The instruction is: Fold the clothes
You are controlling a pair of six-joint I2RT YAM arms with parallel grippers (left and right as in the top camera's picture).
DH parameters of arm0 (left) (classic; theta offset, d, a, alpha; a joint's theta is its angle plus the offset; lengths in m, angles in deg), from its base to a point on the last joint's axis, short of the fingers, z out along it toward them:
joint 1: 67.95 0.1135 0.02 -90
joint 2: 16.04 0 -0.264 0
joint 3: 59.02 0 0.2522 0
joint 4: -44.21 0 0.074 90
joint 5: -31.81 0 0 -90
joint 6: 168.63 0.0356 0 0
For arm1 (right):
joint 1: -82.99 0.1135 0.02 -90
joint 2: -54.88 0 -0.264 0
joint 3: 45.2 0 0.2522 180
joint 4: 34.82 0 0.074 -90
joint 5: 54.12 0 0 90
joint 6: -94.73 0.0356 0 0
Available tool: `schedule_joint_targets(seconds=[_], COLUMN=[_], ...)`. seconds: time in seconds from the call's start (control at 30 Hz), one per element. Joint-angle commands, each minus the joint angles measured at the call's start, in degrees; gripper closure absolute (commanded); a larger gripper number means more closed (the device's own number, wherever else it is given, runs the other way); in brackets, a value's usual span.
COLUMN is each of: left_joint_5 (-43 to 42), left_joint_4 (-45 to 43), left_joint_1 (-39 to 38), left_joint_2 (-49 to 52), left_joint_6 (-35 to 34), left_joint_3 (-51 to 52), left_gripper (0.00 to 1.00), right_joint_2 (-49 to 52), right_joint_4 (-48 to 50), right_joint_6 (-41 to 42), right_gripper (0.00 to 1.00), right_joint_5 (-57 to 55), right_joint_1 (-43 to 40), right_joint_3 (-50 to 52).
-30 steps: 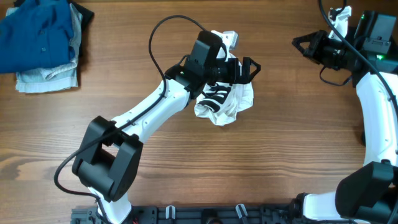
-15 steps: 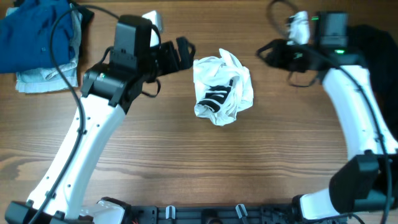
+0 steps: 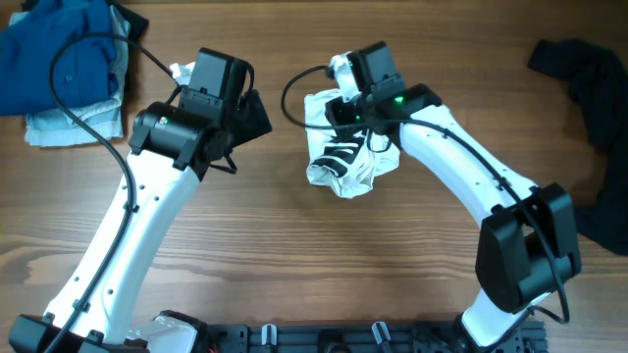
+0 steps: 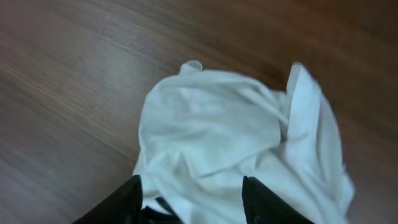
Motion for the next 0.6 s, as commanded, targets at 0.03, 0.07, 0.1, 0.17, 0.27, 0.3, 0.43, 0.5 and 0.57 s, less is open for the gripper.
schedule_joint_targets(seconds=[0.03,0.07,0.1,0.17,0.27,0.3,0.43,0.5,0.57], left_joint_5=[5.9,6.4,6.8,7.4,7.5,7.6,8.3,8.3,8.3], left_joint_4=[1.1,1.2,1.2,1.2,1.2,1.2,1.2,1.1,1.1], left_joint_1=[0.1,0.2,0.1,0.1,0.1,0.1,0.2,0.5,0.9], left_joint_2=[-3.1,-3.4,-3.5,-3.5,-3.5,-3.5,-3.5,-3.5,-3.5], left_joint_6=[-2.0,-2.0,-1.9,-1.9,-1.9,-1.9,-1.7,-1.7,-1.7], left_joint_3=[0.0,0.0,0.0,0.0,0.0,0.0,0.0,0.0,0.0], left_gripper=[0.0,0.0,0.0,0.0,0.0,0.0,0.0,0.0,0.0], right_joint_2=[4.7,5.6,6.3,7.5,7.7,7.8,8.8,8.8,8.8], right_joint_4=[1.9,1.9,1.9,2.1,3.3,3.7,4.3,4.8,5.5], right_joint_6=[-12.4,-12.9,-13.4,-13.9,-13.8,-13.8,-11.4,-10.4,-9.5], right_gripper=[0.41,0.41,0.41,0.4,0.41,0.42,0.66,0.8,0.88], right_joint_5=[-5.8,-5.8,-5.8,-5.8,-5.8,-5.8,-10.2,-12.2,-12.8], right_joint_1=[3.7,4.3,4.8,6.3,7.0,7.0,7.0,6.9,6.7], right_joint_3=[0.3,0.3,0.3,0.3,0.3,0.3,0.3,0.3,0.3])
